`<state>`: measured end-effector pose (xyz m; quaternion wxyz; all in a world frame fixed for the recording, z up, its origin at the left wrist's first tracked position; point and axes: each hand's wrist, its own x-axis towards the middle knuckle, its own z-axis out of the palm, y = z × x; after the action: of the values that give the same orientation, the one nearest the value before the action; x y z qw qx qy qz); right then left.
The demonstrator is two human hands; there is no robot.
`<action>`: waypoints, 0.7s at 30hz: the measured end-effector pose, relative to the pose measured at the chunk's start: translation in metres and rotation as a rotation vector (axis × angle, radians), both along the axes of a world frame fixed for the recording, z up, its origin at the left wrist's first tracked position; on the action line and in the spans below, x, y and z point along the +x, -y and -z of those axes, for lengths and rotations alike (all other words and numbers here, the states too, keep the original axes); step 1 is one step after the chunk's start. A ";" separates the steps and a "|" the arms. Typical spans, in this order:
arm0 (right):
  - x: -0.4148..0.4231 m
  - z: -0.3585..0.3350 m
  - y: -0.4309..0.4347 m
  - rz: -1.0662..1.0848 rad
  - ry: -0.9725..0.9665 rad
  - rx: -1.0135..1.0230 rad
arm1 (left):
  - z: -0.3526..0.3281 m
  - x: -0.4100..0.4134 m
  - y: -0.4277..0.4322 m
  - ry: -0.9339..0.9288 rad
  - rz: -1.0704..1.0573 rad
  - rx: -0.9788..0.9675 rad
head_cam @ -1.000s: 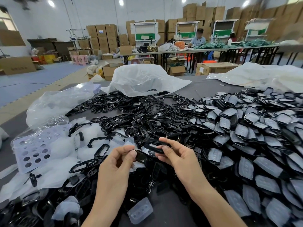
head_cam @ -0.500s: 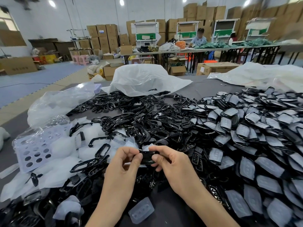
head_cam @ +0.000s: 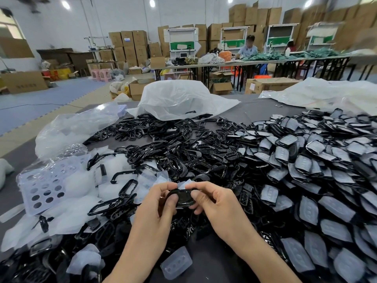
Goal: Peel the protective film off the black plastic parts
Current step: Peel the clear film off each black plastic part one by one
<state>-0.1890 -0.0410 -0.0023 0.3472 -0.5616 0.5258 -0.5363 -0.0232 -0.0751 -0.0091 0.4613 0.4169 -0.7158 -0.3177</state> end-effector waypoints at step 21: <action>-0.006 0.003 0.003 0.226 0.105 0.003 | -0.017 0.022 0.071 0.894 -0.136 -0.023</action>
<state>-0.1954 -0.0438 -0.0054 0.3123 -0.4693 0.5676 -0.6000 -0.0014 -0.1458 0.0080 0.1314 0.5541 -0.8193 -0.0672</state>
